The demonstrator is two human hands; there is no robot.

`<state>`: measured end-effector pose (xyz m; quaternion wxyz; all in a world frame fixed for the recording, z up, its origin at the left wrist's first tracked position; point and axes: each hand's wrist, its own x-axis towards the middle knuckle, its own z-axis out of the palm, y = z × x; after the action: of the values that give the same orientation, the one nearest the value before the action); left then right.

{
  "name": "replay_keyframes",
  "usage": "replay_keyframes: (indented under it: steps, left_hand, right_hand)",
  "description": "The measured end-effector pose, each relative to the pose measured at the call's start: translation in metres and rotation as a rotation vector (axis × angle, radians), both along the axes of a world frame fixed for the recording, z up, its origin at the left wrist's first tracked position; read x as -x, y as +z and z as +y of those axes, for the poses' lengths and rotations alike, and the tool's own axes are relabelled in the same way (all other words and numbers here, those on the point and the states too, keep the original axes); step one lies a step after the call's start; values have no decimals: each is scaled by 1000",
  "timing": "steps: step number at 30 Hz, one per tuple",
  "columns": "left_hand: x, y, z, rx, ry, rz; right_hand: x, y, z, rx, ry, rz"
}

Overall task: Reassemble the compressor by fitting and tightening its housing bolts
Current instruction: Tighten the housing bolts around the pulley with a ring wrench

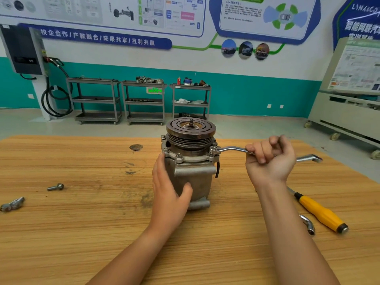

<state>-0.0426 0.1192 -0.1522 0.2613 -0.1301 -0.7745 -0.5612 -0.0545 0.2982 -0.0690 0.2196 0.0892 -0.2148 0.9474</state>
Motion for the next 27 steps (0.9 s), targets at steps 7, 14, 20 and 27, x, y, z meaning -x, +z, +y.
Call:
replay_keyframes:
  steps: [7,14,20,27]
  left_hand:
    - [1,-2,1,14,18,-5]
    - [8,-1,1,-69,29,-69]
    - [-2,0,2,-25,8,-20]
    - [0,-2,0,-18,4,-14]
  right_hand:
    - [-40,-20,-51,-372,-512,174]
    - [-38,-46,-132,-1203,-1026,492]
    - [-59,23,-111,-559,-674,330]
    - [-38,46,-36,146,-379,-147]
